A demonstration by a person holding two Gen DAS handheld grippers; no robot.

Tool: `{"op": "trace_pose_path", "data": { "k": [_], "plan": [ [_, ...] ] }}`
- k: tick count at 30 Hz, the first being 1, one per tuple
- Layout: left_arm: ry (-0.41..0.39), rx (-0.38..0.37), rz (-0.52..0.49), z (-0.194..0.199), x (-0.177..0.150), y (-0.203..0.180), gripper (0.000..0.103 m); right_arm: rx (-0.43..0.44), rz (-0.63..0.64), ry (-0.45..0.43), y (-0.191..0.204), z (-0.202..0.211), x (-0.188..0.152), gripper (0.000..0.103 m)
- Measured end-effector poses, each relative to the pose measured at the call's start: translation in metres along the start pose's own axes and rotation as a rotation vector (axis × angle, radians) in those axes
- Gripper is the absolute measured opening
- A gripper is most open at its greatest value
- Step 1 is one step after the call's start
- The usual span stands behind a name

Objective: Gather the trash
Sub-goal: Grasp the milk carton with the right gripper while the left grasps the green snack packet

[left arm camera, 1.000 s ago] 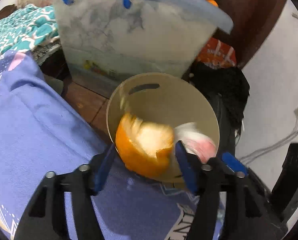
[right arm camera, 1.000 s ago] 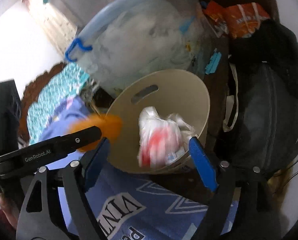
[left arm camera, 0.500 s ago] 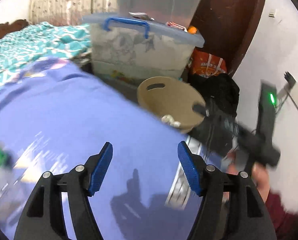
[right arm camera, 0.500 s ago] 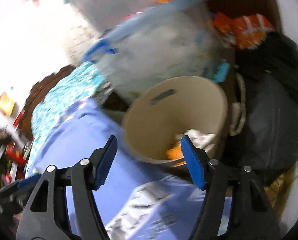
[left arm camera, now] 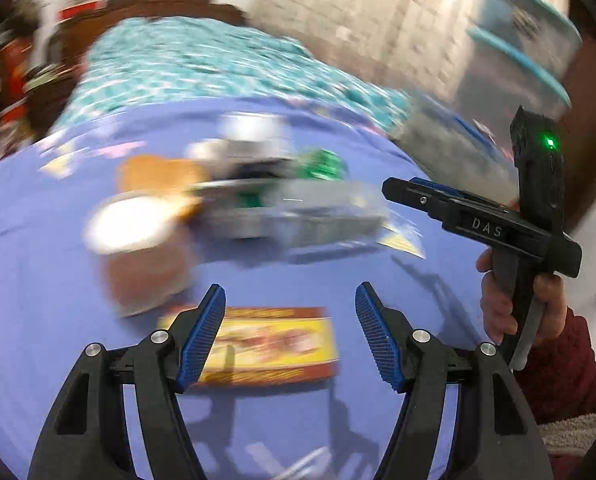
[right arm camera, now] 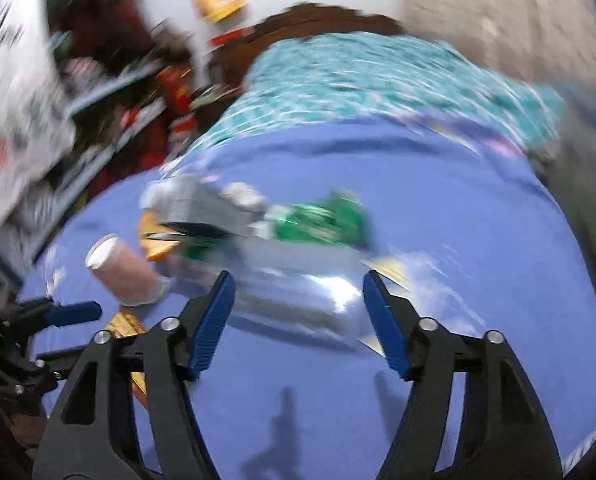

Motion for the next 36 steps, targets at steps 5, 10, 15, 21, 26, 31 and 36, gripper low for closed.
{"op": "trace_pose_path", "data": {
  "k": [5,10,15,21,26,31,36],
  "plan": [
    [-0.018,-0.004,0.131,0.014,-0.004,0.057,0.064,0.009,0.111,0.014,0.073,-0.054,0.042,0.094],
    [-0.035,-0.033,0.172,0.023,-0.006,0.076,0.064,-0.090,0.084,0.117,0.077,-0.111,0.051,0.059],
    [-0.070,-0.056,0.141,0.031,-0.001,0.067,0.064,-0.023,-0.056,0.112,0.045,-0.084,0.028,0.054],
    [-0.061,-0.107,0.112,0.021,0.004,0.042,0.064,0.019,-0.099,0.091,0.027,-0.013,-0.030,0.054],
    [-0.032,-0.135,0.041,0.008,0.004,0.005,0.064,0.068,-0.226,-0.141,-0.003,0.062,-0.040,0.054],
    [-0.002,-0.144,-0.044,-0.002,-0.001,-0.031,0.076,-0.016,-0.387,-0.320,-0.056,0.121,-0.054,0.054],
    [0.042,-0.136,-0.168,-0.022,-0.013,-0.065,0.077,-0.062,-0.450,-0.361,-0.083,0.147,-0.077,0.054]
  ]
}}
Point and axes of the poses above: each gripper's, at about its wrist camera, not at the fingertips, and z roughly against the way its jaws point, y to its left, x to its top, the point moved 8 cm from there along -z, roughly the way its jaws point, and after that the axes turned 10 degrees about x, right-handed, at the moved point
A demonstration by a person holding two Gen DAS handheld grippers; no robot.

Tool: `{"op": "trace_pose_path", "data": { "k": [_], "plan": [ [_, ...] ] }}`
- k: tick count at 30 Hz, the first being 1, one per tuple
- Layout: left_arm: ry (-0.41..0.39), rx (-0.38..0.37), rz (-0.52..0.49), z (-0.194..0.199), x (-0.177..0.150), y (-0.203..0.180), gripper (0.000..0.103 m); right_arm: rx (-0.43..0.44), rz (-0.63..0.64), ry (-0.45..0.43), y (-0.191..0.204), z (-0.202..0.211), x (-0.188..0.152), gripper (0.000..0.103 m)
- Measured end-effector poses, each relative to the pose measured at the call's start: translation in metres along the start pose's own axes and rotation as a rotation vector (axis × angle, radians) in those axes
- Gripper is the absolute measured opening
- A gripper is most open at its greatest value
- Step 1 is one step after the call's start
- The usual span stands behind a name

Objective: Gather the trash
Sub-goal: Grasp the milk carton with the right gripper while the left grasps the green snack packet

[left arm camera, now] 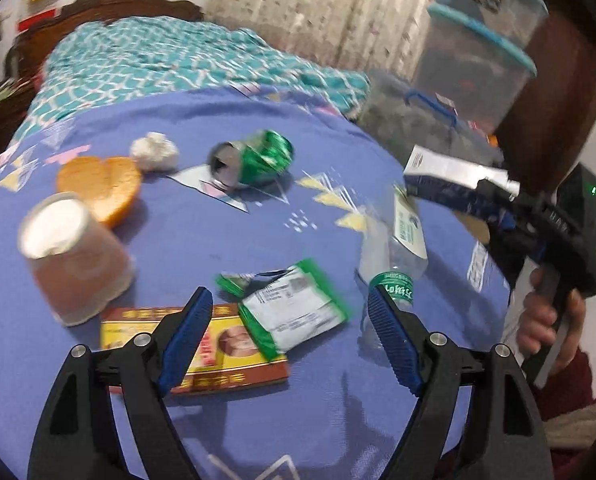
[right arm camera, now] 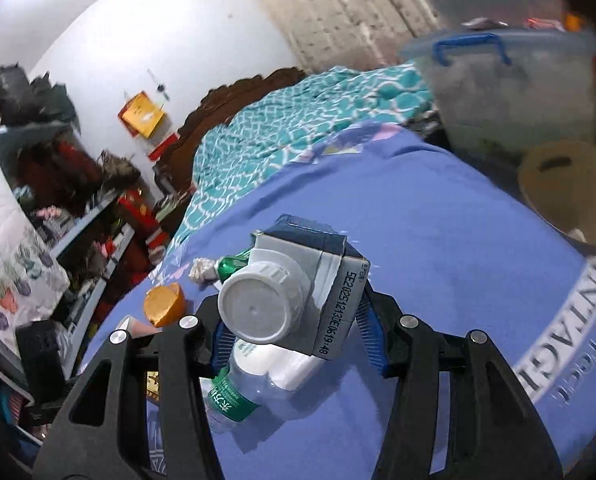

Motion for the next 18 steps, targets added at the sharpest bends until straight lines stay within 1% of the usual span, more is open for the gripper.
{"op": "trace_pose_path", "data": {
  "k": [3,4,6,7,10,11,12,13,14,15,16,18],
  "plan": [
    [0.038,0.025,-0.102,-0.016,-0.008,-0.017,0.081,-0.026,-0.018,-0.009,-0.014,0.014,-0.003,0.054],
    [0.049,0.034,-0.139,-0.021,-0.011,-0.022,0.081,-0.039,-0.043,-0.008,-0.027,0.023,-0.006,0.054],
    [0.072,0.078,-0.200,-0.032,-0.015,-0.026,0.082,-0.039,-0.057,-0.012,-0.031,0.028,-0.008,0.054],
    [0.087,0.097,-0.216,-0.038,-0.016,-0.027,0.082,-0.039,-0.068,-0.017,-0.033,0.030,-0.010,0.054],
    [0.118,0.119,-0.222,-0.052,-0.015,-0.025,0.080,-0.055,-0.101,-0.035,-0.047,0.038,-0.009,0.054],
    [0.116,0.139,-0.231,-0.056,-0.014,-0.023,0.074,-0.055,-0.113,-0.037,-0.050,0.040,-0.010,0.054],
    [0.095,0.178,-0.255,-0.059,-0.011,-0.020,0.056,-0.053,-0.120,-0.039,-0.054,0.044,-0.011,0.054],
    [0.085,0.212,-0.280,-0.061,-0.011,-0.019,0.048,-0.053,-0.124,-0.040,-0.056,0.046,-0.011,0.054],
    [0.090,0.227,-0.290,-0.063,-0.009,-0.018,0.030,-0.058,-0.124,-0.042,-0.057,0.047,-0.012,0.054],
    [0.111,0.208,-0.281,-0.067,-0.008,-0.017,0.015,-0.061,-0.121,-0.042,-0.058,0.049,-0.013,0.054],
    [0.122,0.194,-0.261,-0.068,-0.007,-0.014,0.011,-0.064,-0.120,-0.041,-0.059,0.049,-0.013,0.054],
    [0.132,0.188,-0.234,-0.070,-0.003,-0.009,0.008,-0.066,-0.120,-0.039,-0.058,0.049,-0.014,0.054]
  ]
}}
Point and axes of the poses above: each gripper's, at about its wrist camera, not at the fingertips, and z roughly against the way its jaws point, y to its left, x to its top, the point moved 8 cm from there along -z, roughly the way its jaws point, and after that the axes turned 10 degrees about x, right-handed, at the moved point
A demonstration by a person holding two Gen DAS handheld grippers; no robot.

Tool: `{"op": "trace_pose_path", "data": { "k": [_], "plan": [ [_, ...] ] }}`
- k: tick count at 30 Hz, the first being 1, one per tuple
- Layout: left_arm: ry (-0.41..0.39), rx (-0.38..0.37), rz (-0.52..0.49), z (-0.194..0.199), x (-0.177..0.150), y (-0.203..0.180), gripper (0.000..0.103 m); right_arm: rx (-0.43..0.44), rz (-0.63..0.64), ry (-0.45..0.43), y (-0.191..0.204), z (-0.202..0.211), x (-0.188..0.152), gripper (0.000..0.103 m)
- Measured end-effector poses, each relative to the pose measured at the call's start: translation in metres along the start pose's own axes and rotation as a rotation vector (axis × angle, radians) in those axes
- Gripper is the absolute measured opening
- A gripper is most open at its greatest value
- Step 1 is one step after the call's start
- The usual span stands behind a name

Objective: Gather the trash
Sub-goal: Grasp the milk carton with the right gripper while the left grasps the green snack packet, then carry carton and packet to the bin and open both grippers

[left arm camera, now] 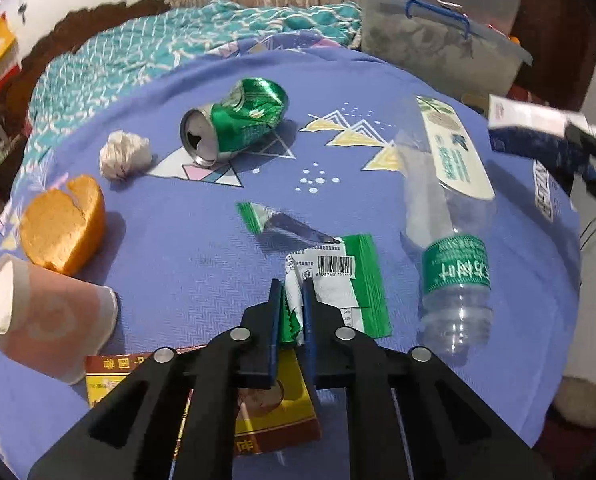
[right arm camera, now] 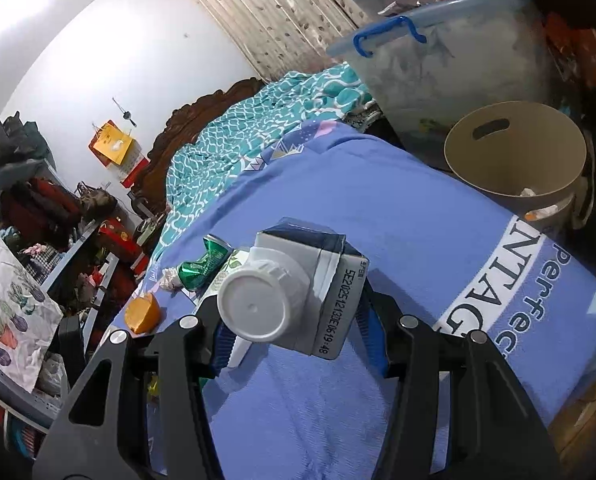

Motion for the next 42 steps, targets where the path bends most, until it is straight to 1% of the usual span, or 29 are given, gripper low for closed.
{"op": "trace_pose_path", "data": {
  "k": [4,8,11,14,18,19,21,22,26,28,32,35,39,42],
  "plan": [
    [-0.018,-0.020,0.083,0.010,0.007,0.013,0.007,-0.002,-0.007,0.000,-0.002,0.001,-0.003,0.054],
    [-0.087,-0.021,0.151,0.036,0.021,0.028,0.007,-0.008,0.000,-0.005,-0.003,0.002,-0.002,0.054],
    [-0.132,-0.069,0.203,0.057,0.036,0.030,0.007,-0.020,0.013,-0.009,-0.004,0.004,-0.002,0.054],
    [-0.166,-0.134,0.208,0.074,0.051,0.016,0.007,-0.037,0.018,-0.003,-0.009,0.004,-0.005,0.054],
    [-0.188,-0.223,0.152,0.087,0.072,-0.029,0.007,-0.065,0.008,-0.002,-0.022,0.007,-0.009,0.054],
    [-0.187,-0.243,0.140,0.087,0.076,-0.039,0.007,-0.070,0.006,-0.005,-0.025,0.009,-0.010,0.054],
    [-0.174,-0.290,0.094,0.084,0.085,-0.072,0.007,-0.085,0.002,-0.017,-0.032,0.015,-0.010,0.054],
    [-0.168,-0.300,0.068,0.083,0.089,-0.087,0.007,-0.092,0.000,-0.024,-0.036,0.018,-0.010,0.054],
    [-0.147,-0.316,-0.033,0.069,0.098,-0.143,0.007,-0.104,-0.008,-0.036,-0.052,0.028,-0.008,0.054],
    [-0.108,-0.312,-0.080,0.050,0.101,-0.170,0.007,-0.106,-0.017,-0.042,-0.059,0.033,-0.007,0.054],
    [-0.046,-0.306,-0.130,0.016,0.111,-0.205,0.007,-0.091,-0.048,-0.082,-0.072,0.047,0.007,0.054],
    [-0.026,-0.317,-0.156,0.002,0.126,-0.228,0.007,-0.130,-0.056,-0.119,-0.091,0.058,0.022,0.054],
    [-0.027,-0.339,-0.190,-0.008,0.153,-0.262,0.007,-0.189,-0.065,-0.171,-0.120,0.071,0.047,0.054],
    [-0.015,-0.350,-0.214,-0.022,0.181,-0.297,0.007,-0.231,-0.074,-0.206,-0.140,0.077,0.065,0.054]
  ]
}}
Point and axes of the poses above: each gripper's, at about its wrist camera, not at the fingertips, and z roughly against the way its jaws point, y to its left, x to its top, the point moved 8 cm from there along -z, roughly the way its jaws point, and after that the axes turned 10 degrees about x, right-handed, at the moved point
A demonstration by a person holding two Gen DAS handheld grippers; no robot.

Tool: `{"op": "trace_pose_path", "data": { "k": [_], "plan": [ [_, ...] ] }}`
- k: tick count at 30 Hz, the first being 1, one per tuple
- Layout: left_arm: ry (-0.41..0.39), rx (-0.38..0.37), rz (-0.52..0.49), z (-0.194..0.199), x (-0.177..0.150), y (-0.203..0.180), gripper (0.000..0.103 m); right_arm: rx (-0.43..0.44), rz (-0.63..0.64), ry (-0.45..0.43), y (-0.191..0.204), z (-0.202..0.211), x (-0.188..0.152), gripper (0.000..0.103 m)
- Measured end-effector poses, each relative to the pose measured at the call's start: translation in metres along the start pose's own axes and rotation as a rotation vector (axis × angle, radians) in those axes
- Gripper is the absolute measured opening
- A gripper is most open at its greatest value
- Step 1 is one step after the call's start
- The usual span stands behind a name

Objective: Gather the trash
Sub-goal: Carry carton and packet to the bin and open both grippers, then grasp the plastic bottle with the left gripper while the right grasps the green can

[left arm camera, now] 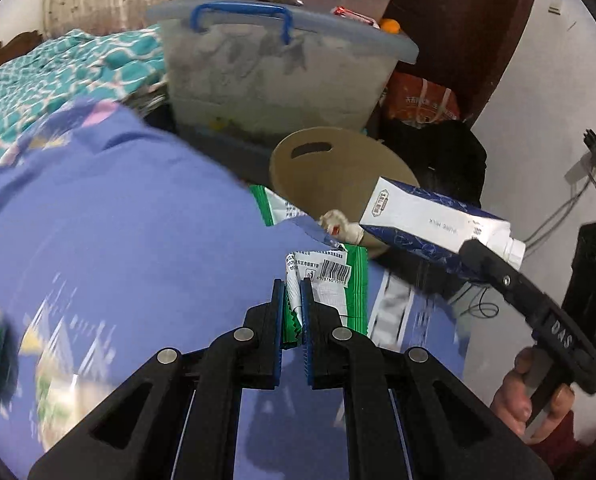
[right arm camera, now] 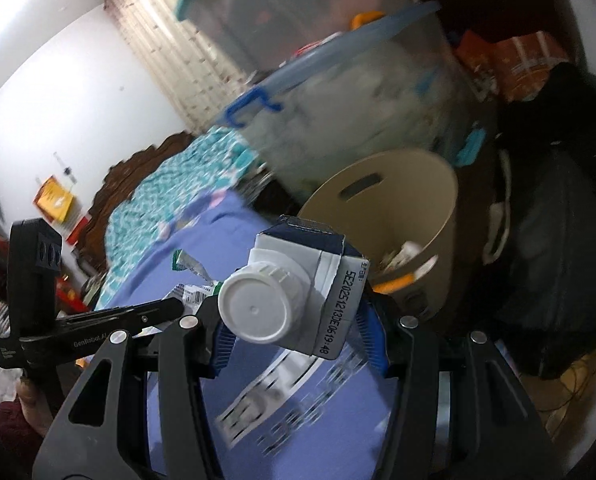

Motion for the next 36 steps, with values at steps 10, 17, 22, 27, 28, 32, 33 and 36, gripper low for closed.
{"op": "trace_pose_path", "data": {
  "k": [10,17,22,27,28,32,33,36],
  "plan": [
    [0.052,0.034,-0.016,-0.077,0.069,-0.033,0.008,-0.110,-0.045,0.025,-0.046,-0.033,0.023,0.056],
    [0.060,0.046,0.030,-0.089,0.078,-0.031,0.043,-0.116,-0.071,0.006,-0.053,-0.040,0.023,0.072],
    [0.002,-0.003,0.049,-0.040,0.061,-0.023,0.045,-0.115,-0.064,-0.019,-0.044,-0.031,0.021,0.072],
    [-0.048,-0.006,0.020,0.013,0.018,-0.009,0.051,-0.084,-0.047,-0.016,-0.022,-0.026,0.012,0.072],
    [-0.065,0.002,0.015,0.029,0.003,-0.001,0.052,-0.070,-0.041,-0.007,-0.015,-0.026,0.008,0.072],
    [-0.105,0.056,0.039,0.071,-0.044,0.034,0.056,-0.029,-0.002,0.045,0.016,-0.034,-0.013,0.072],
    [-0.109,0.074,0.061,0.082,-0.058,0.049,0.059,-0.019,0.006,0.059,0.023,-0.037,-0.018,0.072],
    [-0.118,0.154,0.118,0.106,-0.089,0.089,0.065,0.014,0.033,0.110,0.048,-0.046,-0.040,0.072]
  ]
}}
Point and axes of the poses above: each gripper's, at about its wrist camera, not at the fingertips, and z roughly against the way its jaws point, y to its left, x to its top, the point moved 8 cm from there along -z, roughly the way its jaws point, and after that the axes turned 10 degrees about x, right-handed, at the moved point
